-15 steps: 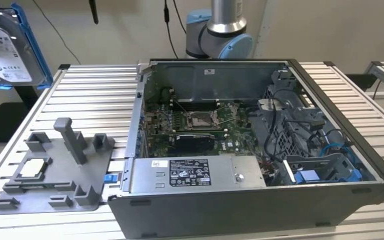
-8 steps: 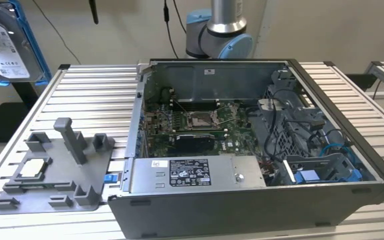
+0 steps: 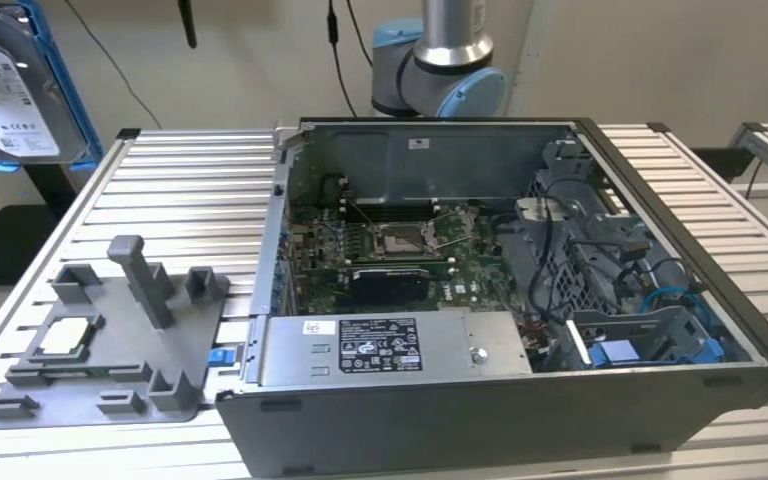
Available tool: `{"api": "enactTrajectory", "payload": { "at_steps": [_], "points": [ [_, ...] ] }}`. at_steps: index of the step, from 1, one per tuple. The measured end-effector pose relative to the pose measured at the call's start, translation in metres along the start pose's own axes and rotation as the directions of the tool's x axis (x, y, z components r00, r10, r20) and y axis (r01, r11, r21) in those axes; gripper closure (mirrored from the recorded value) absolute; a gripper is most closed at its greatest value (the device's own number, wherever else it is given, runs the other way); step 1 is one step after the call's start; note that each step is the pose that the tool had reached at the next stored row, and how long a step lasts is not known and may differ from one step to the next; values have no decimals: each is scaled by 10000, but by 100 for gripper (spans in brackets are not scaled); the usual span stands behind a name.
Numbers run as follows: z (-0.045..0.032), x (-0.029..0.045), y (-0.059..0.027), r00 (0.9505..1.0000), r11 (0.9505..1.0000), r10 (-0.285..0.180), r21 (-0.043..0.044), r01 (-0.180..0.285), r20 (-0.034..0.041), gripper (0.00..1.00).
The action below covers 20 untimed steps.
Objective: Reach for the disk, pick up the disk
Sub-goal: 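Pick up the disk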
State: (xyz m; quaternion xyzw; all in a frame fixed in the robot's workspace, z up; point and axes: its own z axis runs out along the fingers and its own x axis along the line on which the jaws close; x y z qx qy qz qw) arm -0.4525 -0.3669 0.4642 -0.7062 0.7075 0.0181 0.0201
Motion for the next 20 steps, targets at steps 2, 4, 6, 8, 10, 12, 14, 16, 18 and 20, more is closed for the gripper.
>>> {"api": "enactTrajectory", "payload": {
  "at_steps": [2, 4, 6, 8, 10, 12, 14, 16, 18, 20],
  "points": [
    [-28, -1, -1, 10000, 10000, 0, 0, 0, 0, 100],
    [-96, -5, -1, 10000, 10000, 0, -2, 0, -3, 100],
    [-175, -9, -1, 10000, 10000, 0, 0, 0, -3, 100],
    [-258, -14, -2, 10000, 10000, 0, -1, 0, -3, 100],
    [-281, -16, -2, 10000, 10000, 0, -2, 0, -7, 100],
    [-282, -16, -17, 10000, 10000, 0, -1, 0, -13, 100],
    [-282, -16, -67, 10000, 10000, 0, -1, 0, -13, 100],
    [-281, -17, -125, 10000, 10000, 0, 0, 0, -12, 100],
    [-282, -17, -167, 10000, 10000, 0, -1, 0, -12, 100],
    [-281, -17, -220, 10000, 10000, 0, -1, 0, -13, 100]
  ]
}}
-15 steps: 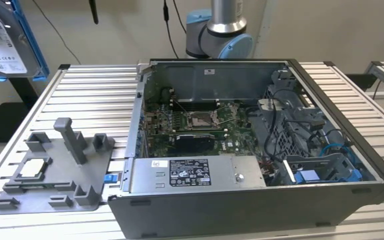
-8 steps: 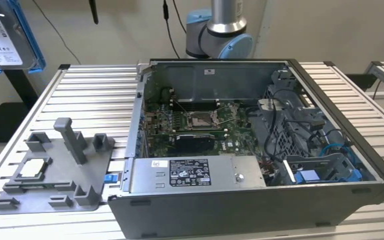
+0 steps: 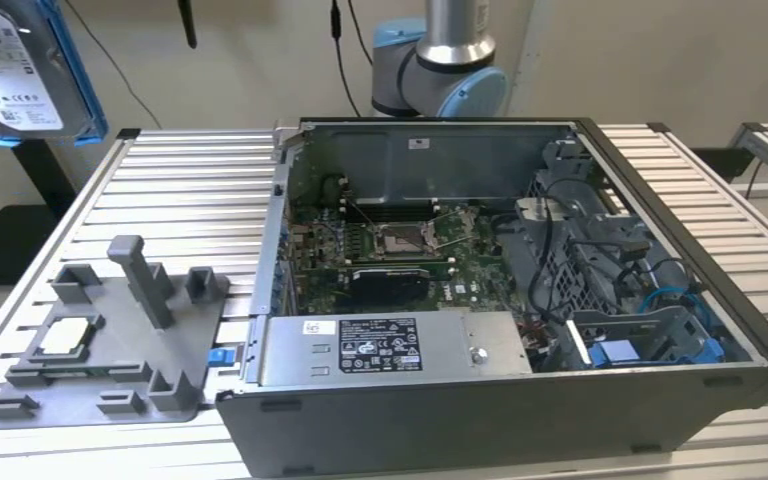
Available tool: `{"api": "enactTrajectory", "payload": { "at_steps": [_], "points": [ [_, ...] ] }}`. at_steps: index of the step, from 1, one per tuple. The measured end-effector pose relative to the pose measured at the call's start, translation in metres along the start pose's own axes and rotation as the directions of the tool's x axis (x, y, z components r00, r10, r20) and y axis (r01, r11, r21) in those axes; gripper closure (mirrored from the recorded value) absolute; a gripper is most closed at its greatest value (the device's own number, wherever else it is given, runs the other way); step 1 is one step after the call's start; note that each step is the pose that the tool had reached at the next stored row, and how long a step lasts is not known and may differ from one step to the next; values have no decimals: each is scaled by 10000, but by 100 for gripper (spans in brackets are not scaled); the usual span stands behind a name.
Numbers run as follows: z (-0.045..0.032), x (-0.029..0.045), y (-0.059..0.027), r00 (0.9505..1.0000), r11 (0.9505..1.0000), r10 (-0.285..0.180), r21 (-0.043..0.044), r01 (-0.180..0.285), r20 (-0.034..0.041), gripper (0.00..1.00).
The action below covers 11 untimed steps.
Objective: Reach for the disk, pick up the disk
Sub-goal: 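Pick up the disk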
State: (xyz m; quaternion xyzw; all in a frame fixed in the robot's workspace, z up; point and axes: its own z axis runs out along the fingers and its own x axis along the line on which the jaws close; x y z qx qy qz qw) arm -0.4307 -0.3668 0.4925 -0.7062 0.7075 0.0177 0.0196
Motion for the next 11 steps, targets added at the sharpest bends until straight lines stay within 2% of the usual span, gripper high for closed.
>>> {"api": "enactTrajectory", "payload": {
  "at_steps": [5, 11],
  "points": [
    [0, 0, -146, 10000, 10000, 1, -19, -1, -1, 100],
    [1, -1, -385, 10000, 10000, 3, -59, -3, 0, 100]
  ]
}}
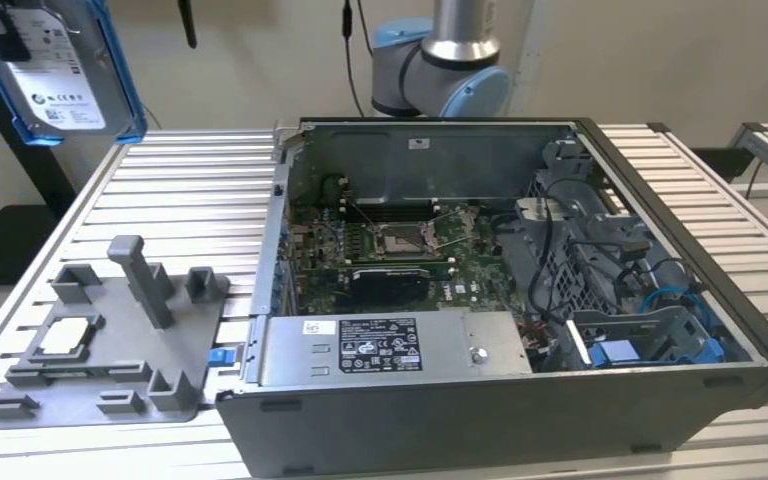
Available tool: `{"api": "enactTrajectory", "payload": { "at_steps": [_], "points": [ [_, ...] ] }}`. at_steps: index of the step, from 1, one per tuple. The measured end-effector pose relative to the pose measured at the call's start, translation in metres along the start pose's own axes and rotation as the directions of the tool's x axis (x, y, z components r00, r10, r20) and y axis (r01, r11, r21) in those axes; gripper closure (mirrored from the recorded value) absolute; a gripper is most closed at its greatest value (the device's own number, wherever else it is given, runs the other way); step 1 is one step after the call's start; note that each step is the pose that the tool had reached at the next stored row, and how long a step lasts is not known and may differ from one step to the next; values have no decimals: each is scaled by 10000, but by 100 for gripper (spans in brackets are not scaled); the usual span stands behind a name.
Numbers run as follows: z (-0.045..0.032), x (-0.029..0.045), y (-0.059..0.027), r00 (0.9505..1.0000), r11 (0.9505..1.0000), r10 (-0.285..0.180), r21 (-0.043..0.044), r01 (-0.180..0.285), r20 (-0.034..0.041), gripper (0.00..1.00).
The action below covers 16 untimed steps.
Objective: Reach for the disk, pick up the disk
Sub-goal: 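Pick up the disk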
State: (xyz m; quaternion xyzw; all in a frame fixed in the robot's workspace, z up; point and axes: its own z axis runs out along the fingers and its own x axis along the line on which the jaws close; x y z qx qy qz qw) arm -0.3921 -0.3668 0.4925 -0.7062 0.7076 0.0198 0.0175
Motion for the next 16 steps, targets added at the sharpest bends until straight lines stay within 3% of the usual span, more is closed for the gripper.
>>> {"api": "enactTrajectory", "payload": {
  "at_steps": [8, 16],
  "points": [
    [-1, -1, -309, 10000, 10000, 2, -39, -2, 1, 100],
    [-2, -1, -560, 10000, 10000, 3, -58, -3, 0, 100]
  ]
}}
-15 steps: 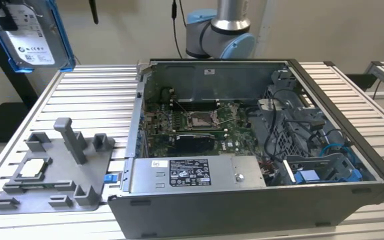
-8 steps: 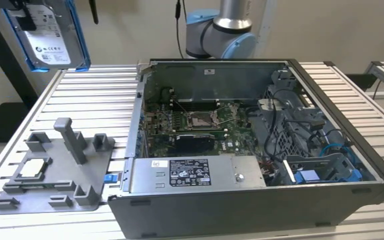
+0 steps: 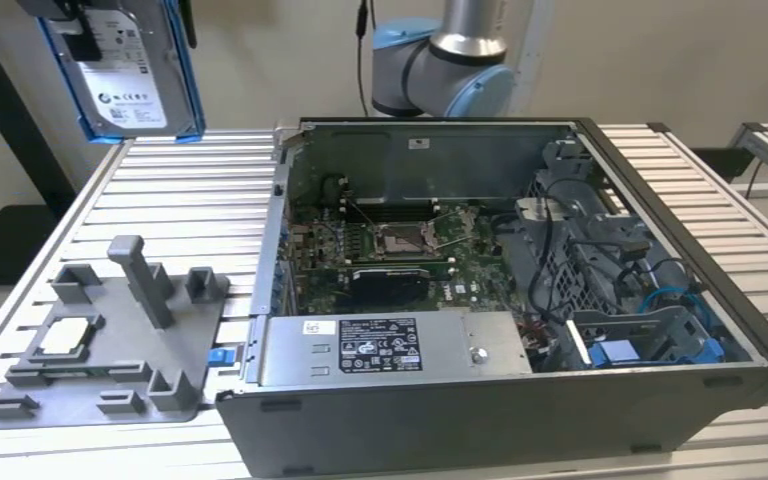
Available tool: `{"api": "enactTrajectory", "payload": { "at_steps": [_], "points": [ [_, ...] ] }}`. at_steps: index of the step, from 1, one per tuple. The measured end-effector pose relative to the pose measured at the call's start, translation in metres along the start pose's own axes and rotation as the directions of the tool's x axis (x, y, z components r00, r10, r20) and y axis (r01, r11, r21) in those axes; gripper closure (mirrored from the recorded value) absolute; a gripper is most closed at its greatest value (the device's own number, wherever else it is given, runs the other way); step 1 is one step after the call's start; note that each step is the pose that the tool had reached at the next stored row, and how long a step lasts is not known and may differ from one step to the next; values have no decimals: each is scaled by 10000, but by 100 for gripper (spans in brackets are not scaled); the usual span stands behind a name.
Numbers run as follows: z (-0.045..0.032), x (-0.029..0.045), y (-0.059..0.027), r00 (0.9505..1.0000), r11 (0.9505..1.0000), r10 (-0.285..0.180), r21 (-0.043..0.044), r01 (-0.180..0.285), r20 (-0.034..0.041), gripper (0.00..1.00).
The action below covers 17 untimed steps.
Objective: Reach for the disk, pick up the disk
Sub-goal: 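Pick up the disk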
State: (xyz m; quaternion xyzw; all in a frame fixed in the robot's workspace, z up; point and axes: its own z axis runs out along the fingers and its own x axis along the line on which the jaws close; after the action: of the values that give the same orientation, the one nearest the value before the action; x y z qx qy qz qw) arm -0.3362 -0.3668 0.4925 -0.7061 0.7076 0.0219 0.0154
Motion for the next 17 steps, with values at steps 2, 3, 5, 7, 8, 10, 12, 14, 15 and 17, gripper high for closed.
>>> {"api": "enactTrajectory", "payload": {
  "at_steps": [2, 3, 5, 7, 8, 10, 12, 14, 15, 17],
  "points": [
    [0, 0, -55, 10000, 10000, 0, -3, 0, 0, 100],
    [-1, 0, -85, 10000, 10000, 0, -5, 0, 0, 100],
    [-1, 0, -140, 10000, 10000, 0, -8, 0, 0, 100],
    [-2, -1, -197, 10000, 10000, 1, -10, -1, 0, 100],
    [-2, -1, -230, 10000, 10000, 1, -12, -1, 0, 100],
    [-2, -1, -288, 10000, 10000, 1, -13, -1, 1, 100],
    [-3, -1, -344, 10000, 10000, 1, -13, -1, 1, 100],
    [-4, -1, -406, 10000, 10000, 1, -14, -1, 0, 100],
    [-4, -2, -425, 10000, 10000, 1, -15, -1, 0, 100],
    [-5, -2, -481, 10000, 10000, 1, -15, -1, 0, 100]
  ]
}}
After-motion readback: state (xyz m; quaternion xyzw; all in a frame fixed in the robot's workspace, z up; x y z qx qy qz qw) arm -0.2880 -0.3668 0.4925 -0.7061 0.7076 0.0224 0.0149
